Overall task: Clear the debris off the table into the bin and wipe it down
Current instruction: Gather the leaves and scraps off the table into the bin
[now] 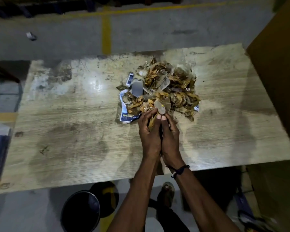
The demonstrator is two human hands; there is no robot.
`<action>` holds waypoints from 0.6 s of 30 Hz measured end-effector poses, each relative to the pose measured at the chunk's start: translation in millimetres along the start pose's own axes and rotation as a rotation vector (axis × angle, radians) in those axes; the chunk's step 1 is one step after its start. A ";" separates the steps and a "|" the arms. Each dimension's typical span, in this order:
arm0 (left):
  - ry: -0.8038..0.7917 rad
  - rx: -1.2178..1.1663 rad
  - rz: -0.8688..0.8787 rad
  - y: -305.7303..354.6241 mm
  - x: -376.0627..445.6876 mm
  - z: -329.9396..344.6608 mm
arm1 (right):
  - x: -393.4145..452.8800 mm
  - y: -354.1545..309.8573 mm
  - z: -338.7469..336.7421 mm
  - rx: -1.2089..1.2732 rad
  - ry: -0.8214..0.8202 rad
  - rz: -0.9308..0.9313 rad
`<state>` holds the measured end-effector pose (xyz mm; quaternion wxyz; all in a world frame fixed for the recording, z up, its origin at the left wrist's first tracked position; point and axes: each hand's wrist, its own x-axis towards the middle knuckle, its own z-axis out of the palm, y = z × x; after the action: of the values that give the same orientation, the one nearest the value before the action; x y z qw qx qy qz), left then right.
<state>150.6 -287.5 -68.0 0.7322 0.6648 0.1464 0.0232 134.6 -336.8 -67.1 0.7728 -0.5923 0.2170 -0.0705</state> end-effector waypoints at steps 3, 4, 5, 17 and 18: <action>0.003 -0.035 0.030 23.5 1.6 -3.5 | -3.6 -20.1 12.1 0.009 -0.016 -0.008; -0.001 -0.036 0.031 31.1 2.0 -5.1 | -4.1 -26.1 17.1 0.001 -0.018 -0.011; -0.005 -0.040 0.023 39.4 1.8 -6.1 | -5.0 -31.6 21.2 -0.006 -0.017 -0.012; 0.028 -0.179 0.011 158.7 1.0 -54.6 | -41.0 -116.4 98.5 -0.063 -0.104 -0.051; 0.036 -0.178 0.018 164.5 2.6 -60.0 | -43.5 -122.0 105.2 -0.067 -0.115 -0.055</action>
<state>164.9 -210.0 88.4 0.7852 0.5980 0.1508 0.0548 157.8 -263.0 80.8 0.7615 -0.6266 0.1580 -0.0501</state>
